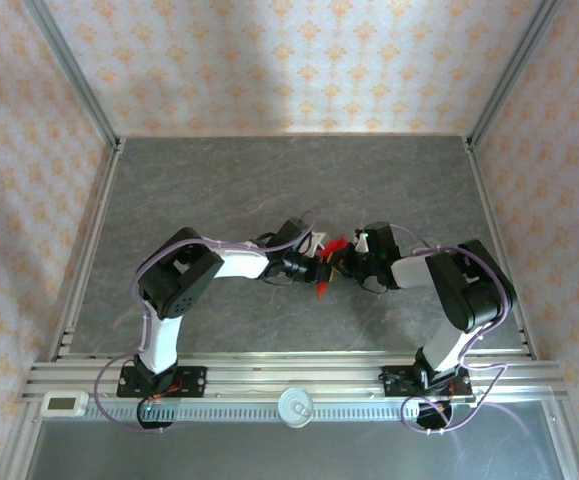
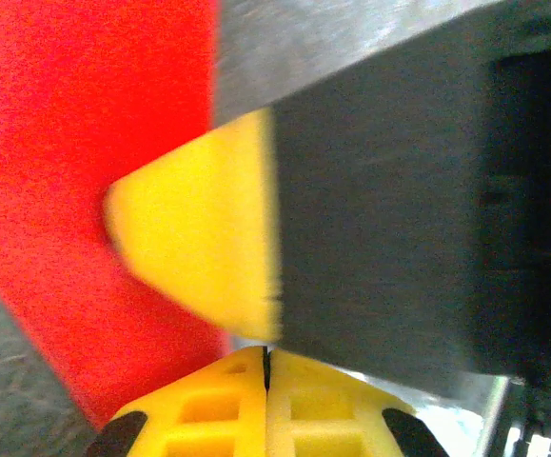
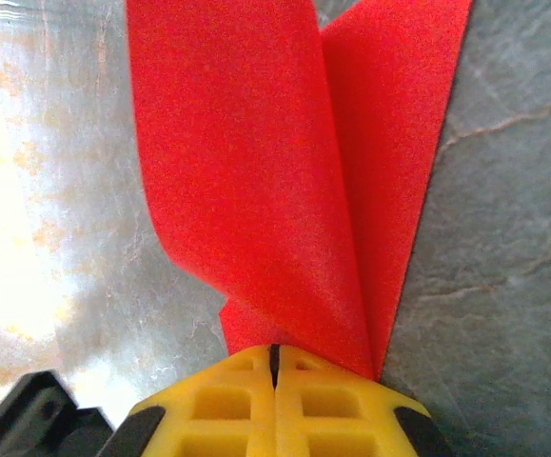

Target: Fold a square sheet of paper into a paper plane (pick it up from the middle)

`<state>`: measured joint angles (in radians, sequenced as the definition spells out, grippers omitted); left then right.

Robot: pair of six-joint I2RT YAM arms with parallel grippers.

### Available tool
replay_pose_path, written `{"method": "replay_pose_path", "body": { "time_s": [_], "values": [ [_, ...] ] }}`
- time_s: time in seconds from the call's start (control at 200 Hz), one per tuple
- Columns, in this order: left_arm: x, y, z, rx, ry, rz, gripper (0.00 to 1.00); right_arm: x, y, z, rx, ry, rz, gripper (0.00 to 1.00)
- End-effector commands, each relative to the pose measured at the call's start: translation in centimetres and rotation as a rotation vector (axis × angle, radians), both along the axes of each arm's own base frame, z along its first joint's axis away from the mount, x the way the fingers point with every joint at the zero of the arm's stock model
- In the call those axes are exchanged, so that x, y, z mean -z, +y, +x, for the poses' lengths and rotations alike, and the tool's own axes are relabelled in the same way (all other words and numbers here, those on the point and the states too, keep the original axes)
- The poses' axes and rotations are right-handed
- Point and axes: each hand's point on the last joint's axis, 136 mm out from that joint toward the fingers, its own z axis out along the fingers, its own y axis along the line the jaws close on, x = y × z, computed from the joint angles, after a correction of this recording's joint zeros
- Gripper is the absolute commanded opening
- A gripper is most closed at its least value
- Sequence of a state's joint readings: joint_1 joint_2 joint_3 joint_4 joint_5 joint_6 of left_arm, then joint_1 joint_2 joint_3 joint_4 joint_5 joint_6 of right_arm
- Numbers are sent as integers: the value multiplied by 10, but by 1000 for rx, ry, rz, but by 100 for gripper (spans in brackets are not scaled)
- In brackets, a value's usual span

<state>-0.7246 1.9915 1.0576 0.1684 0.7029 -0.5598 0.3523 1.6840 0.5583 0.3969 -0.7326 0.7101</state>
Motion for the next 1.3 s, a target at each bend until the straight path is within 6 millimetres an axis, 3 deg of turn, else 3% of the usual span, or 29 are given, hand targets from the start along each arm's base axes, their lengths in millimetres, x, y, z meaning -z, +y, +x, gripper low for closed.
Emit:
{"method": "replay_pose_path", "body": {
  "time_s": [0.0,0.12,0.305,0.48,0.601,0.811,0.931,1.146,1.296],
  "values": [
    [21,15,0,-34,8,76,4,31,-22,-14,62,92,-103,0],
    [39,26,-18,-17,58,106,2,22,-18,-11,54,73,-76,0],
    [57,50,-52,60,94,168,0,-17,-15,5,60,-18,-59,0],
    [62,69,-75,110,105,202,0,-51,-22,10,86,-121,-78,2],
    [63,73,-80,115,112,198,0,-57,-16,1,62,-134,-20,0],
    [63,72,-80,115,113,195,0,-53,17,-11,-27,-140,-25,0],
    [62,71,-77,111,108,189,0,-36,23,-14,-51,-104,-53,0],
    [69,75,-80,114,126,191,0,2,12,-14,-42,-42,-147,0],
    [77,80,-86,123,141,205,0,11,-7,-3,21,-19,-161,0]
  ]
}}
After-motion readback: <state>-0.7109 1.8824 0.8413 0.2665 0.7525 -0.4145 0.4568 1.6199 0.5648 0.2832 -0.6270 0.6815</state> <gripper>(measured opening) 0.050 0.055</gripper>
